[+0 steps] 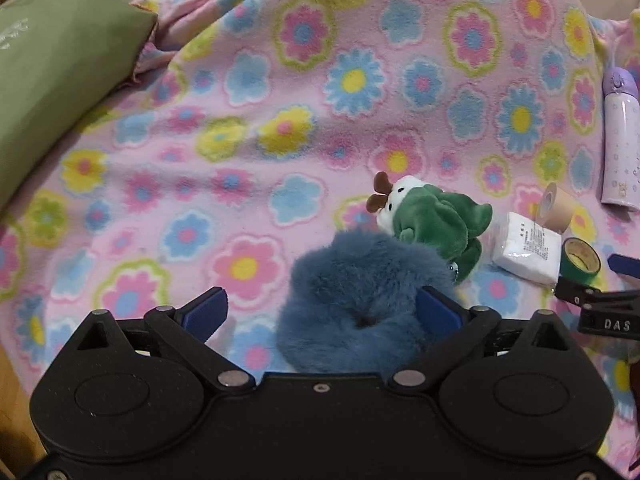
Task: Organize soft objects
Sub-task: 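Lift the blue furry plush with the left gripper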
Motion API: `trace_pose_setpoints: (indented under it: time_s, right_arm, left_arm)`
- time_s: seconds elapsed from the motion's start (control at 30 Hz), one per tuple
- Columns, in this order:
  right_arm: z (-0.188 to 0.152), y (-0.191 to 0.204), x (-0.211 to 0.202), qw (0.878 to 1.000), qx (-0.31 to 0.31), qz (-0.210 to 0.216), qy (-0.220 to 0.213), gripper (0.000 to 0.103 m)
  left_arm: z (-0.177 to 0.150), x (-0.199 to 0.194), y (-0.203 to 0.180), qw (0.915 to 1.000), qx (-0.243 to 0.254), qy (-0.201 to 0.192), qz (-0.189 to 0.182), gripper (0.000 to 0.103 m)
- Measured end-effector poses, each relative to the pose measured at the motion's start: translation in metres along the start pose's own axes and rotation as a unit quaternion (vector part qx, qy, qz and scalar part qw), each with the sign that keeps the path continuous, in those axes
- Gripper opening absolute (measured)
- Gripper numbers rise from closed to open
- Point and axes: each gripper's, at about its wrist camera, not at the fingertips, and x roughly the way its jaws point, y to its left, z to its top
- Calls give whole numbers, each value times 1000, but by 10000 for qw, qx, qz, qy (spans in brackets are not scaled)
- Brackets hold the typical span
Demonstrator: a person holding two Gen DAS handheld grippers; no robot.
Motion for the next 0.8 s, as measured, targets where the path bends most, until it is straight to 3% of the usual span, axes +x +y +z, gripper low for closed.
trace_pose_setpoints:
  time_s: [0.17,0.23,0.4,0.57,0.8]
  right_arm:
    - [0,0,0,10000,1,1,0,103]
    - [0,0,0,10000,1,1,0,103]
    - [0,0,0,10000,-1,-2,-2,103]
    - [0,0,0,10000,-1,0,-3,103]
    - [0,0,0,10000,-3,-2,-11,103]
  left_arm:
    - [2,-8,10,9981,-462,-95,-405,99]
    - [2,-14,10,9977,-406,-223,-493,99]
    - [1,-7,-1,9989,-12,-139,-452,99]
    - [-2,12,-4,9987,-74,112,-495,99]
    - [-1,33,-6,9988,-53,166,-460,99]
